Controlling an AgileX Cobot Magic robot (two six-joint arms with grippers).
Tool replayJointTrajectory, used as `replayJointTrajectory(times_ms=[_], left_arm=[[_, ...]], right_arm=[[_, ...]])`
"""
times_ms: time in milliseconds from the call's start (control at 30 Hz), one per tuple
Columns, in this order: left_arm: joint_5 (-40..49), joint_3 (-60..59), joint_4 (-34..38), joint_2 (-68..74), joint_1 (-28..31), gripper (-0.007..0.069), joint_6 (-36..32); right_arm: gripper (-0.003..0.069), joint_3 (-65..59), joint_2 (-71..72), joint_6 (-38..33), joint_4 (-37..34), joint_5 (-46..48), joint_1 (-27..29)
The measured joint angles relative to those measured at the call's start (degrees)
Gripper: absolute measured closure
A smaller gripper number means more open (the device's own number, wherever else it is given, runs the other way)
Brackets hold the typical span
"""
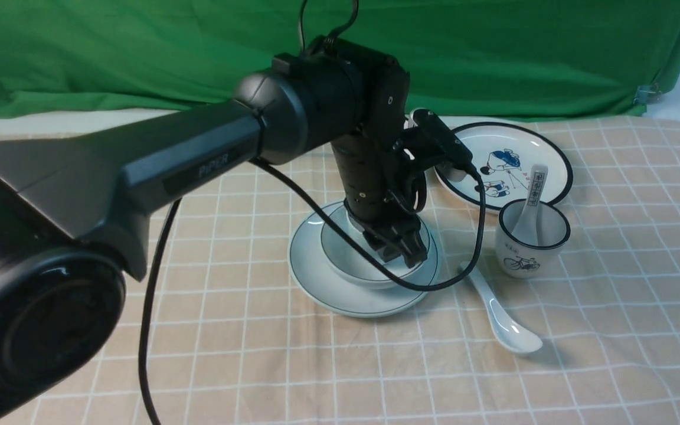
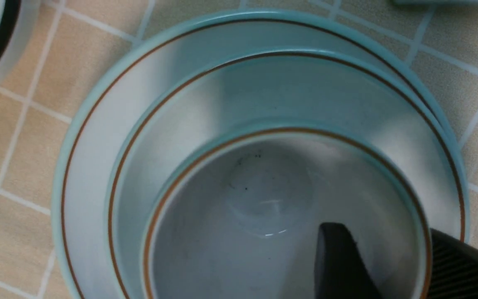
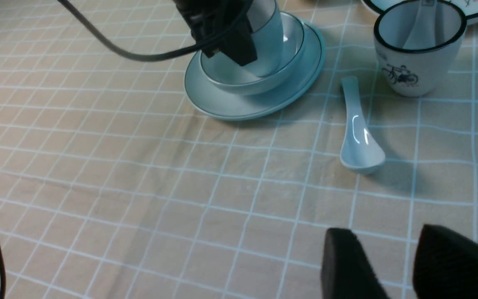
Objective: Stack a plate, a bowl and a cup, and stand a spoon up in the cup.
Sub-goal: Use the left arm to put the blue teacup into the blue rice bowl in the middle, then use the right arm to grab a blue soup spoon
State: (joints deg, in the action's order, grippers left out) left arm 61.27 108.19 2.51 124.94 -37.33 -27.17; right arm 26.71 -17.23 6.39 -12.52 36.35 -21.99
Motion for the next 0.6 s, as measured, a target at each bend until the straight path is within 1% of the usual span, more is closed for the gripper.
replayJointTrajectory(times_ms=[33, 67, 100, 200, 233, 333, 367, 400, 433, 500, 567, 600], left_arm=[[0.2, 0.0, 0.0, 0.0, 0.0, 0.0282, 0.7], [0.2, 0.0, 0.0, 0.0, 0.0, 0.0272, 0.9], [0.6, 0.0, 0.0, -0.1, 0.0, 0.021, 1.6], [2.8, 0.0, 0.1, -1.6, 0.0, 0.0066, 2.8], [4.0, 0.0, 0.4, -3.0, 0.0, 0.0034, 4.1], [6.5, 0.0, 1.2, -7.2, 0.0, 0.0021, 7.2], [7.3, -0.1, 1.3, -9.5, -0.1, 0.0034, 8.8], [7.4, -0.7, 1.4, -12.2, -0.2, 0.0074, 10.6], [7.5, -1.6, 1.4, -15.3, -0.4, 0.0125, 11.6], [7.5, -3.9, 1.5, -20.7, -0.6, 0.0239, 12.4], [7.5, -7.3, 1.7, -27.2, -1.0, 0.0382, 12.7], [6.4, -13.5, 1.9, -34.2, -1.0, 0.0533, 13.0]], right_arm=[[0.0333, 0.4, -0.5, -0.2, 0.0, 0.6, 0.0], [0.0328, 0.6, -0.8, -0.1, 0.0, 0.8, 0.0], [0.0318, 1.2, -1.8, -0.4, 0.0, 1.9, 0.0], [0.0316, 4.7, -8.1, -2.6, 0.5, 6.5, 0.0], [0.033, 5.9, -11.3, -4.3, 0.6, 8.4, 0.0], [0.0379, 8.8, -17.3, -7.2, 0.6, 10.7, 0.0], [0.0419, 11.1, -21.3, -8.5, 0.7, 11.5, 0.0], [0.0463, 13.3, -25.4, -9.8, 0.7, 12.1, 0.0], [0.0496, 15.2, -28.8, -10.8, 0.7, 12.4, 0.0], [0.0537, 18.5, -34.3, -12.1, 0.7, 12.5, 0.0], [0.0557, 21.9, -39.7, -12.9, 0.7, 12.7, 0.0], [0.0559, 25.7, -45.7, -13.4, 0.7, 13.0, -0.3]])
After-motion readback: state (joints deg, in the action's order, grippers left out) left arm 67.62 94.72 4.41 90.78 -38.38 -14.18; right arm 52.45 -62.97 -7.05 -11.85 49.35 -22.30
